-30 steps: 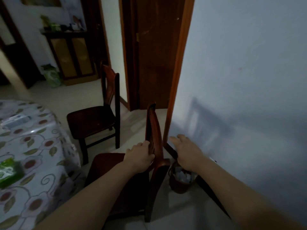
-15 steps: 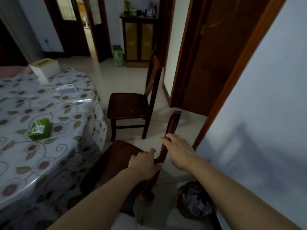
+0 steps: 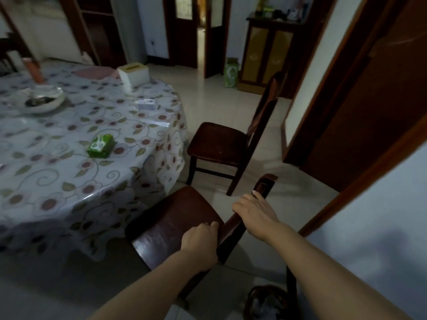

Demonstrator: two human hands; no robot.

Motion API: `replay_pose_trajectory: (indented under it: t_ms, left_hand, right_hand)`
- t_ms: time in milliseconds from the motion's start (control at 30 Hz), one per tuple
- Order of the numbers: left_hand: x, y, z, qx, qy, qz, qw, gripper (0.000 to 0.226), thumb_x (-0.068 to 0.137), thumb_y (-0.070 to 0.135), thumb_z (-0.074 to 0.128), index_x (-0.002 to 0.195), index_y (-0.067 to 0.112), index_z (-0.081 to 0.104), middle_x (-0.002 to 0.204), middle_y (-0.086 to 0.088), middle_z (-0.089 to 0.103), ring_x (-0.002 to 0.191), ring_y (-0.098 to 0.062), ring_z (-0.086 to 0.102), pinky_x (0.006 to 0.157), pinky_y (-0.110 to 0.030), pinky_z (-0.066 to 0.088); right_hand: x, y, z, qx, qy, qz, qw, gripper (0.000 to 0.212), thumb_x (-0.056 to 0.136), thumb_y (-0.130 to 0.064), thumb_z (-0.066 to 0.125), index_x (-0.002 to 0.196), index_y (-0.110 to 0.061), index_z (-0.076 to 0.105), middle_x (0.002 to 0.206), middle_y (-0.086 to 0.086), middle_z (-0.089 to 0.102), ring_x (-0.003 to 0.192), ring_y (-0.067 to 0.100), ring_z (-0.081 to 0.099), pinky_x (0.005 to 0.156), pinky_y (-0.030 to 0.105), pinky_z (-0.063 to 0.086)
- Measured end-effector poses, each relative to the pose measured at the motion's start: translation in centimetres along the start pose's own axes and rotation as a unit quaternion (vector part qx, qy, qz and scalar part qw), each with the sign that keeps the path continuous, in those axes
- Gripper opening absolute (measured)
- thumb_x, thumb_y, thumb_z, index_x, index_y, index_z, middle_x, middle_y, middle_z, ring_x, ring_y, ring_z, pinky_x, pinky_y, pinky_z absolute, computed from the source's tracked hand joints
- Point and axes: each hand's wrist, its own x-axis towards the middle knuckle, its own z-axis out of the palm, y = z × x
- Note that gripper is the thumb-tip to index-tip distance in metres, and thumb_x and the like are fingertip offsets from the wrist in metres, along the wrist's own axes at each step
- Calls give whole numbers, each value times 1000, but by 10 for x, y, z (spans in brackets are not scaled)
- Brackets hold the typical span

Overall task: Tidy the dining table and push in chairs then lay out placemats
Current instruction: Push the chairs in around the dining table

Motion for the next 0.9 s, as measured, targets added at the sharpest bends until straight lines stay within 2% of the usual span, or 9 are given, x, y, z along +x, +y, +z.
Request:
replay_pose_trajectory:
  t_ms: [67, 133, 200, 300, 400, 500, 667, 800, 900]
  left_hand:
    - [-1, 8, 4, 0, 32, -38, 999, 41, 84, 19, 58, 121, 16, 43, 115, -9, 60, 105, -31, 59, 75, -35, 43]
    - [-5, 15, 9, -4, 57, -74, 996, 37, 83, 16, 57, 118, 16, 44, 112, -8, 61, 103, -31, 60, 71, -36, 43]
    - [-8, 17, 11, -16, 77, -102, 992, 38, 82, 14, 56, 118, 17, 44, 111, -7, 61, 101, -31, 60, 71, -37, 43]
    - [-9, 11, 8, -21, 113, -138, 984, 37, 81, 17, 57, 116, 19, 44, 110, -4, 59, 100, -29, 60, 69, -35, 42]
    - [-1, -6, -8, -7, 161, -172, 972, 34, 82, 20, 59, 113, 20, 44, 108, -1, 57, 99, -27, 60, 68, -36, 45]
    - [8, -28, -25, 1, 199, -197, 960, 32, 87, 26, 57, 116, 20, 43, 110, -1, 55, 102, -24, 57, 65, -34, 38]
    - [30, -71, -57, -8, 244, -241, 940, 34, 83, 34, 63, 109, 21, 48, 110, 3, 56, 105, -22, 56, 68, -33, 37]
    - [49, -113, -91, -13, 262, -241, 934, 38, 79, 34, 67, 110, 21, 50, 112, 3, 58, 105, -22, 57, 71, -34, 42]
    - [60, -139, -111, -11, 265, -247, 932, 42, 77, 36, 69, 111, 21, 49, 112, 2, 57, 104, -23, 57, 68, -32, 37]
  right_hand:
    - [7, 10, 4, 3, 8, -36, 999, 24, 91, -8, 44, 112, -13, 56, 119, 7, 56, 120, 23, 42, 117, 37, 6]
    - [15, 19, 9, 1, 22, -77, 997, 20, 91, -7, 44, 102, -13, 59, 108, 8, 60, 110, 23, 48, 114, 35, 18]
    - [24, 23, 10, -5, 34, -115, 993, 15, 87, -7, 47, 92, -14, 60, 98, 7, 62, 99, 25, 54, 98, 32, 33]
    - [40, 23, -1, 0, 43, -163, 986, 14, 85, -8, 50, 80, -21, 50, 93, 6, 62, 92, 26, 57, 81, 30, 37]
    - [66, 20, -18, -3, 59, -186, 981, 10, 86, -9, 50, 85, -19, 52, 94, 5, 61, 94, 26, 57, 74, 30, 34]
    - [97, 15, -39, -2, 78, -214, 974, 12, 85, -12, 55, 95, -19, 57, 96, 2, 62, 96, 24, 59, 77, 31, 40]
    - [150, 4, -68, -4, 115, -259, 959, 13, 83, -18, 61, 94, -20, 55, 90, 1, 61, 87, 24, 60, 62, 30, 37]
    - [200, -10, -101, -21, 111, -276, 955, 26, 77, -23, 70, 99, -21, 56, 97, -1, 63, 92, 21, 61, 68, 32, 48]
    - [230, -23, -125, -38, 92, -281, 955, 30, 75, -24, 72, 101, -23, 56, 102, 0, 64, 96, 23, 61, 71, 32, 47]
